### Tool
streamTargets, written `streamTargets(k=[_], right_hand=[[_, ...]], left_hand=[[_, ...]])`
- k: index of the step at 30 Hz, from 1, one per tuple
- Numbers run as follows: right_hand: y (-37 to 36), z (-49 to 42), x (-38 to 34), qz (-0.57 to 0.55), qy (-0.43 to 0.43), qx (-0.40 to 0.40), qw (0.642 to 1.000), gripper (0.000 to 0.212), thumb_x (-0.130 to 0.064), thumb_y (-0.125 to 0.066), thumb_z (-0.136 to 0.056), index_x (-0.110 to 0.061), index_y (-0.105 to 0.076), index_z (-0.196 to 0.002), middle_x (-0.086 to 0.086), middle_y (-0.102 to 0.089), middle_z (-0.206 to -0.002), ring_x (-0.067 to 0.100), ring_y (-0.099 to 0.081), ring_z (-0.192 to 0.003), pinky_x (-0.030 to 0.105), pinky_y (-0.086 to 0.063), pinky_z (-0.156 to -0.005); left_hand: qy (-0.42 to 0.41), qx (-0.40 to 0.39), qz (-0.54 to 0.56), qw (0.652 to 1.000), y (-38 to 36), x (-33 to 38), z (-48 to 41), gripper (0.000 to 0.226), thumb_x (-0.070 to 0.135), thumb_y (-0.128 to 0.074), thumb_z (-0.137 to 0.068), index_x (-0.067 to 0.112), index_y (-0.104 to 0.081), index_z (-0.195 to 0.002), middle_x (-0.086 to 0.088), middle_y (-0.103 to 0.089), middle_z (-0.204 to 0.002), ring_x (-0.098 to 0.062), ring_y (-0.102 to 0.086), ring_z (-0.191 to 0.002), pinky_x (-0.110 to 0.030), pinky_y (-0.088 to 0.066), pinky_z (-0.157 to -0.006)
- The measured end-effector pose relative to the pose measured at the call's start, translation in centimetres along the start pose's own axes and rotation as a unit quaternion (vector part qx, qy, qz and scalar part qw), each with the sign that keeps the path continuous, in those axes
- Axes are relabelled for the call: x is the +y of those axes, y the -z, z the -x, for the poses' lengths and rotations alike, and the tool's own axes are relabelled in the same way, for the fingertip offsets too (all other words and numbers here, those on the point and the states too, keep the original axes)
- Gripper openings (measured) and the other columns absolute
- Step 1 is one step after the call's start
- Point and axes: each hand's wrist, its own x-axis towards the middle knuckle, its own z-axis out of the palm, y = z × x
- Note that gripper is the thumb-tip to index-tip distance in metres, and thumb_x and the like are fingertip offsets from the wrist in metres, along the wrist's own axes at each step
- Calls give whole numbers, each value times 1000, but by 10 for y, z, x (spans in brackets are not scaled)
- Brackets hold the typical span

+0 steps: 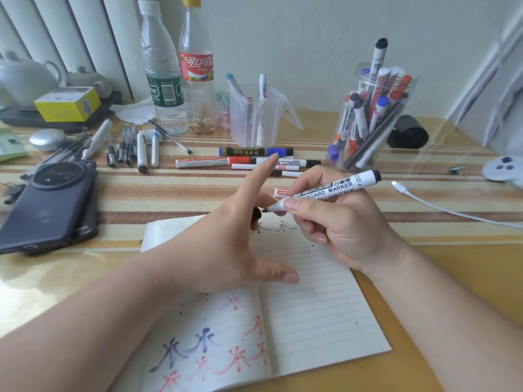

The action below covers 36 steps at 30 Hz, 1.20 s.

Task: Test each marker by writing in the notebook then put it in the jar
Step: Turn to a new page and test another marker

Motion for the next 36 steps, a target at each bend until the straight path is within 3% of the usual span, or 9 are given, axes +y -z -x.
streamTargets(k=[5,9,12,16,20,23,28,31,36], right_hand=[[-2,3,2,61,-3,-20,998,9,-6,-71,-82,-6,-63,-87,11,-51,-57,19,-43,-47,26,-31,-42],[-1,4,2,85,-13,-29,996,8,-8,-74,-79,-12,-71,-85,15,-59,-63,27,-49,-53,30,-35,-45],[2,3,0,-7,-47,-41,998,19,-11,-60,-83,-11,-78,-91,18,-67,-80,27,-58,-68,26,-36,-43],[3,-1,-4,-121,-85,-45,988,36,-26,-51,-79,-3,-76,-92,17,-67,-79,23,-50,-62,22,-30,-41],[1,0,-4,-152,-95,-25,983,10,-15,-55,-86,-12,-61,-79,20,-57,-71,22,-44,-53,20,-30,-36],[1,4,-3,-111,-86,-34,990,9,-12,-65,-84,-7,-60,-79,25,-66,-76,24,-56,-52,19,-32,-36],[3,1,-4,-93,-104,16,990,22,-21,-78,-76,-5,-64,-82,13,-54,-61,17,-41,-44,20,-17,-39],[5,-2,-1,-62,-85,69,992,19,-20,-73,-78,-4,-62,-79,7,-38,-55,15,-29,-40,25,-10,-44],[-9,5,8,-13,-70,36,997,37,-22,-64,-90,10,-51,-81,2,-17,-55,12,-18,-42,26,-10,-45]], left_hand=[[-38,-4,-5,999,-4,-1,-1,127,59,-80,-70,36,10,-157,10,-49,-143,3,-51,-109,-10,-39,-88],[-50,59,41,996,-5,-3,-3,87,23,-67,-88,27,-13,-157,5,-52,-130,-13,-60,-100,-20,-47,-84],[-22,100,154,983,-2,-5,-6,47,18,-67,-89,20,-47,-131,1,-64,-111,-24,-65,-93,-44,-53,-81],[26,114,275,954,-3,1,-7,17,18,-72,-86,13,-59,-96,1,-68,-74,-14,-61,-67,-25,-49,-63],[28,103,284,953,-5,3,-6,19,34,-68,-90,18,-58,-90,-5,-54,-61,-16,-46,-52,-27,-39,-52],[6,122,217,969,-5,8,-4,24,38,-60,-97,16,-58,-87,18,-52,-57,-5,-42,-49,-16,-36,-53],[39,202,167,964,-2,10,-3,36,47,-66,-85,16,-55,-72,13,-41,-48,-8,-32,-44,-18,-28,-45],[40,222,150,963,0,11,-2,39,44,-67,-90,15,-54,-68,13,-42,-49,-5,-34,-46,-17,-30,-48],[56,257,125,957,-2,19,-1,51,47,-57,-94,2,-57,-69,13,-36,-48,-5,-33,-48,-16,-29,-49]])
